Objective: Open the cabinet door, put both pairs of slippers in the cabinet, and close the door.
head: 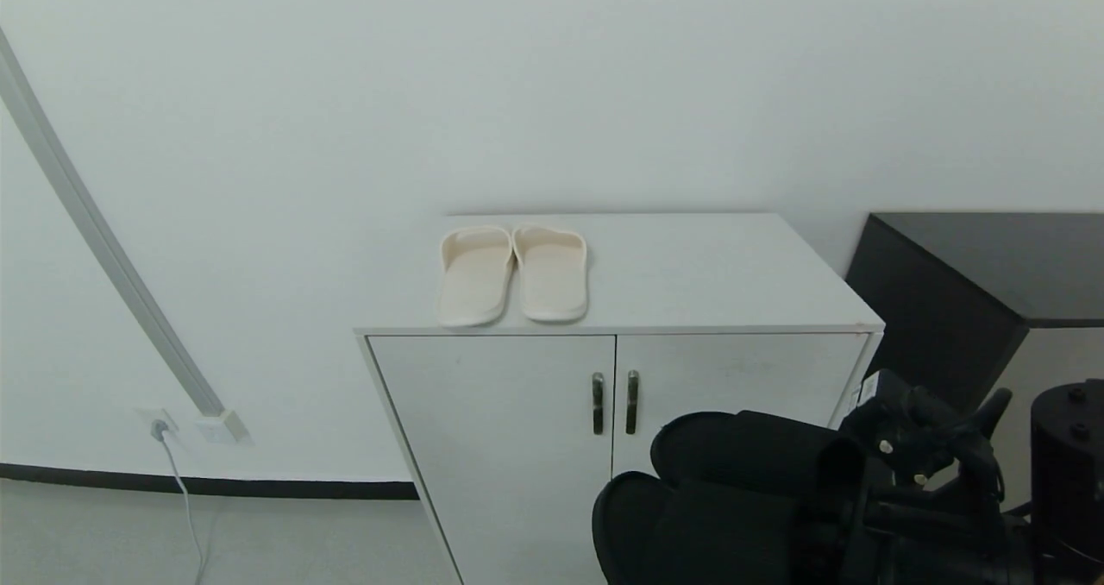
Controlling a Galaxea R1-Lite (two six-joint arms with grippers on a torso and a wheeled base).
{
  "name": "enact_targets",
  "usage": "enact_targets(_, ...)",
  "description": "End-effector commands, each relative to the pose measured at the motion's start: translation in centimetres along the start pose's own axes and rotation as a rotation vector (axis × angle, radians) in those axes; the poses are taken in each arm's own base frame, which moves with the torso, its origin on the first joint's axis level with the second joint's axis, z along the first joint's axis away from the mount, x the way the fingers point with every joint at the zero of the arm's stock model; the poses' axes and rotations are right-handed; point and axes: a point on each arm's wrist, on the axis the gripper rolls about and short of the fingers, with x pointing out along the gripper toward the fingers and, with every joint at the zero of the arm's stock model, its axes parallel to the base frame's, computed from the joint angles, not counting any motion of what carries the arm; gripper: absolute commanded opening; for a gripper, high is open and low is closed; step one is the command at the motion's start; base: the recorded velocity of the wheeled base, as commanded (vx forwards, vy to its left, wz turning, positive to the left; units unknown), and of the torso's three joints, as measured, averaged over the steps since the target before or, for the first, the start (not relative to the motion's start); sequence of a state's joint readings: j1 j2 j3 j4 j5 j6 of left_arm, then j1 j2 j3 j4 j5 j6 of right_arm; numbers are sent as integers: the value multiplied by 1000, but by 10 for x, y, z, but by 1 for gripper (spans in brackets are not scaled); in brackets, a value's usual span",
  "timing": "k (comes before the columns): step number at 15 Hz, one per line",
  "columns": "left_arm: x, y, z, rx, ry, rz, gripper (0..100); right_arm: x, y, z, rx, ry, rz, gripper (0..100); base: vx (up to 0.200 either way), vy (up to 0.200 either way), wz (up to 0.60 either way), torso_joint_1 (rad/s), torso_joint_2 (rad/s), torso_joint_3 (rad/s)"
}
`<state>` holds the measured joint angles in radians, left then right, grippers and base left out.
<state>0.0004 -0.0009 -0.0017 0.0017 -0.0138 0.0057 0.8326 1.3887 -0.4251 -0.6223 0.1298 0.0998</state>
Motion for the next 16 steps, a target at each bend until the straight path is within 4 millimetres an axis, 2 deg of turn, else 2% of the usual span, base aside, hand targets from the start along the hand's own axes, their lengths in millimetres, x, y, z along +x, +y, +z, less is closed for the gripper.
enact_targets(1, 0, 0, 0, 0, 1, 1, 100, 1, 0, 0, 0, 2, 1, 0, 0, 0, 0, -207, 535, 325)
enact_targets(10, 0, 0, 0, 2, -1, 0, 100, 1, 0, -3, 1, 12, 1, 0, 0, 0, 0, -179, 502, 322)
enact_targets(16, 0, 0, 0, 10, 1, -2, 100, 1, 0, -3, 1, 13, 1, 0, 0, 0, 0, -123, 465, 337)
